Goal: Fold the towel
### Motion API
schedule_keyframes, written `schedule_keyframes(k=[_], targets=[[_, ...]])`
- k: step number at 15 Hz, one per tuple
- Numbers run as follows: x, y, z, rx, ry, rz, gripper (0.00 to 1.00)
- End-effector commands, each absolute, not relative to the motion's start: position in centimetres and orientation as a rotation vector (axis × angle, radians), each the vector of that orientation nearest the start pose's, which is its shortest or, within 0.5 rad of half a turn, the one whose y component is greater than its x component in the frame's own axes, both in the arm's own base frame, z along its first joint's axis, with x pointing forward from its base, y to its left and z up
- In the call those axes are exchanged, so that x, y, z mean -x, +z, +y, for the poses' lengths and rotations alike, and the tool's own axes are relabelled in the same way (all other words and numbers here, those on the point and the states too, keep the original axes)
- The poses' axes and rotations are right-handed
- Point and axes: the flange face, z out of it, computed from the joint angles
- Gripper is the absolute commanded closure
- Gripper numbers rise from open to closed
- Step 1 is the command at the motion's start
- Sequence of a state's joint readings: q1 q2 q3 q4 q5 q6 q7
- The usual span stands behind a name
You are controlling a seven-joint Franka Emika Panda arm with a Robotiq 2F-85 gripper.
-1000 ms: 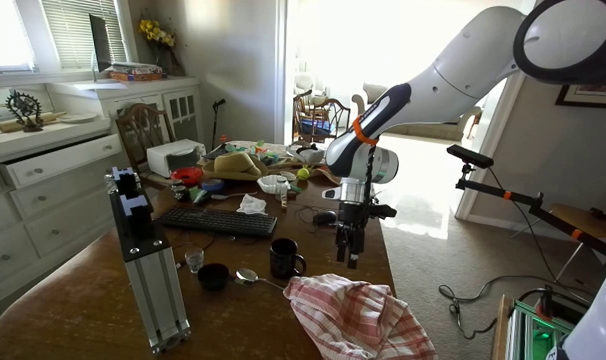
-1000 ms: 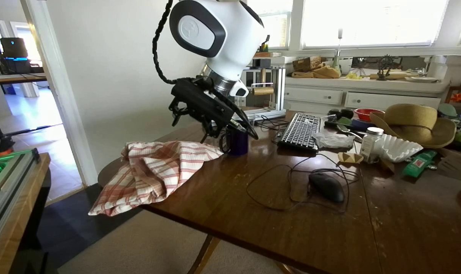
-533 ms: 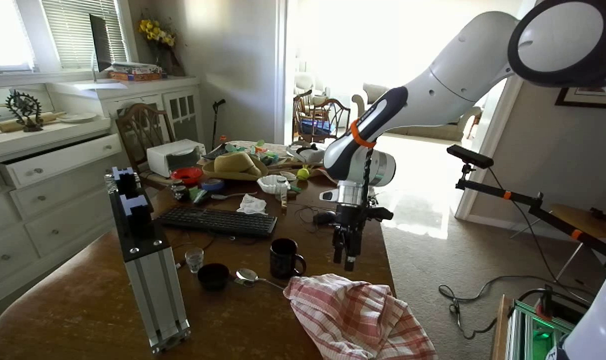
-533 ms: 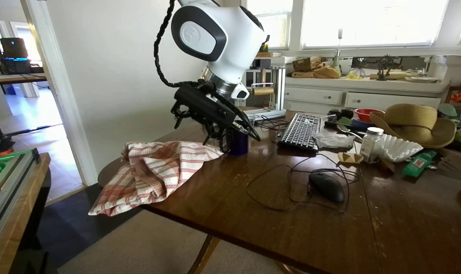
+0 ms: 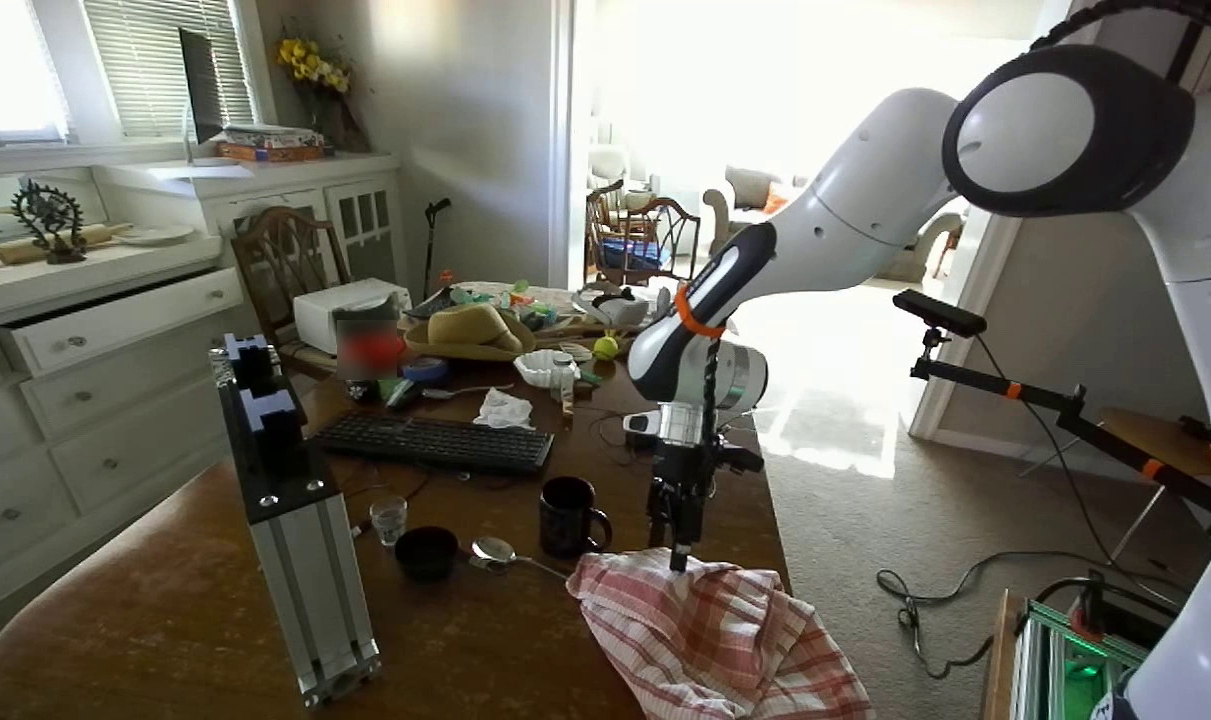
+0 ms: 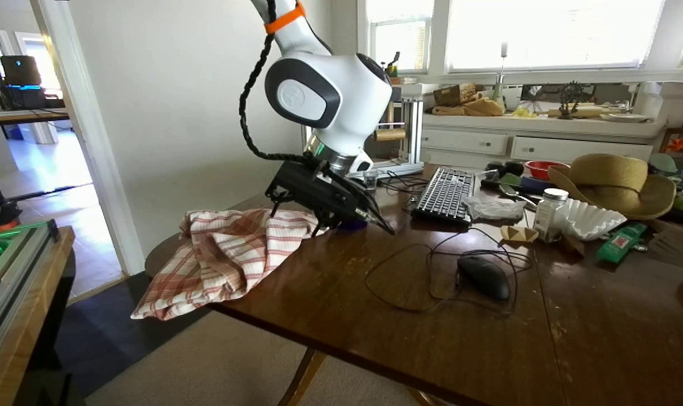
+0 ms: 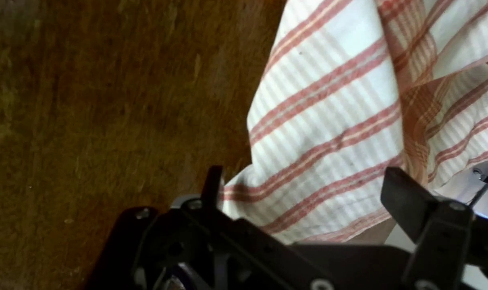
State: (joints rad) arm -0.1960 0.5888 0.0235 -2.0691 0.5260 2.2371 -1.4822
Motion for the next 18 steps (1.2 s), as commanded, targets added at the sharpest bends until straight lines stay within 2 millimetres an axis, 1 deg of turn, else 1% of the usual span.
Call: schedule_keyframes(k=[1,2,3,4,5,7,9,10,11,13,14,16,18], targets=[[-54.0,8.6,-7.4,2.279,0.026,-1.134,0.0],[-54.0,8.1,-7.2,2.263,0.032,-1.129,0.0],[-54.0,7.5,-6.9,2.239,0.039,-1.128,0.23],[-54.0,7.2,-6.7,2.223,0.049,-1.124,0.27],[-53.9,6.9,-6.4,2.192,0.057,-1.116,0.36],[-53.8,7.2,-6.1,2.147,0.074,-1.087,0.53],[-53.7,8.0,-6.1,2.104,0.094,-1.049,0.66],[-53.6,8.4,-6.3,2.097,0.1,-1.028,0.75],[-53.5,8.7,-6.6,2.089,0.11,-1.008,0.82],[-53.5,9.3,-8.0,2.109,0.121,-0.967,0.97],[-53.6,9.6,-9.0,2.125,0.113,-0.943,1.0],[-54.2,10.2,-11.5,2.188,0.073,-0.878,0.99],[-55.2,10.8,-14.7,2.257,0.019,-0.799,0.97]])
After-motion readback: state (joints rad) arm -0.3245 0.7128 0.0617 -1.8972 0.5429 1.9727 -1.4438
